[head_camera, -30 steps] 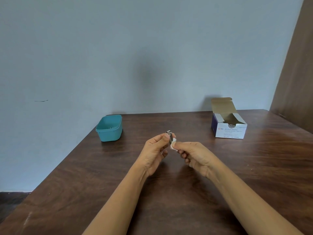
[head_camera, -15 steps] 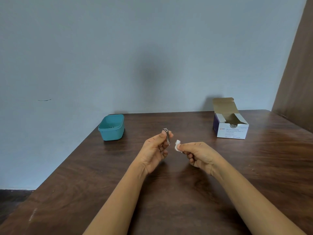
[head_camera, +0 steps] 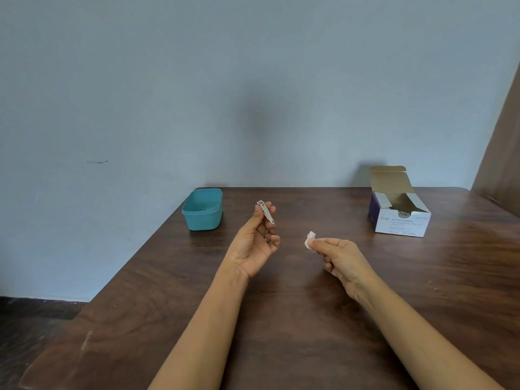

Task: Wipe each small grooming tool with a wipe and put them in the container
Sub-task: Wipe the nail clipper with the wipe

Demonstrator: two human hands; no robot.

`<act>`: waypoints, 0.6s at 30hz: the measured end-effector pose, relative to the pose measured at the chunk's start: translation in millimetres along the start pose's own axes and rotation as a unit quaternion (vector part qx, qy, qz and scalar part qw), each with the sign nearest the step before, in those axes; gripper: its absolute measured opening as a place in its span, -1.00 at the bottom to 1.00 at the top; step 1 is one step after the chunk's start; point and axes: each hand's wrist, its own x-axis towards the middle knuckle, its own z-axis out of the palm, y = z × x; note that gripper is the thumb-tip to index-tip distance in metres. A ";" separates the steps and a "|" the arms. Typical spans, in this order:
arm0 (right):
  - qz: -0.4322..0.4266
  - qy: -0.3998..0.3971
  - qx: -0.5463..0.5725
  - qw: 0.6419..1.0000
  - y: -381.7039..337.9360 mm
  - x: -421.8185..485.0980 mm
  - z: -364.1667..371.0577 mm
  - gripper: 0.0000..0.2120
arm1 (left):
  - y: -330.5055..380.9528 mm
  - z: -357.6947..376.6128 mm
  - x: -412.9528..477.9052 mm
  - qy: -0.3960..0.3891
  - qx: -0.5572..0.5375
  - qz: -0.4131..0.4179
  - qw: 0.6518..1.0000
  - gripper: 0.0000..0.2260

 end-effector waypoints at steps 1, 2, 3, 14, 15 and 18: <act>-0.010 0.006 -0.010 1.000 0.1 -1.4 2.5 -0.88 | 3.4 -0.9 0.8 0.003 -0.010 0.006 1.000 -0.86; -0.020 0.008 -0.017 1.000 -0.8 -2.6 6.1 -0.90 | 7.8 -2.2 1.6 0.006 -0.018 0.012 1.000 -0.86; -0.028 0.007 -0.020 0.999 -1.9 -3.0 9.5 -0.92 | 12.1 -3.0 2.8 0.007 -0.023 0.019 1.000 -0.86; -0.047 -0.011 -0.045 0.998 -23.2 38.4 60.5 -0.94 | 93.7 -13.9 23.6 0.058 0.059 0.096 0.992 -0.85; -0.046 -0.011 -0.042 0.998 -24.6 43.8 66.7 -0.95 | 103.4 -17.8 27.3 0.072 0.074 0.104 0.989 -0.83; -0.042 -0.007 -0.033 0.999 -27.9 61.3 85.3 -0.95 | 129.6 -32.6 38.0 0.121 0.128 0.131 0.976 -0.82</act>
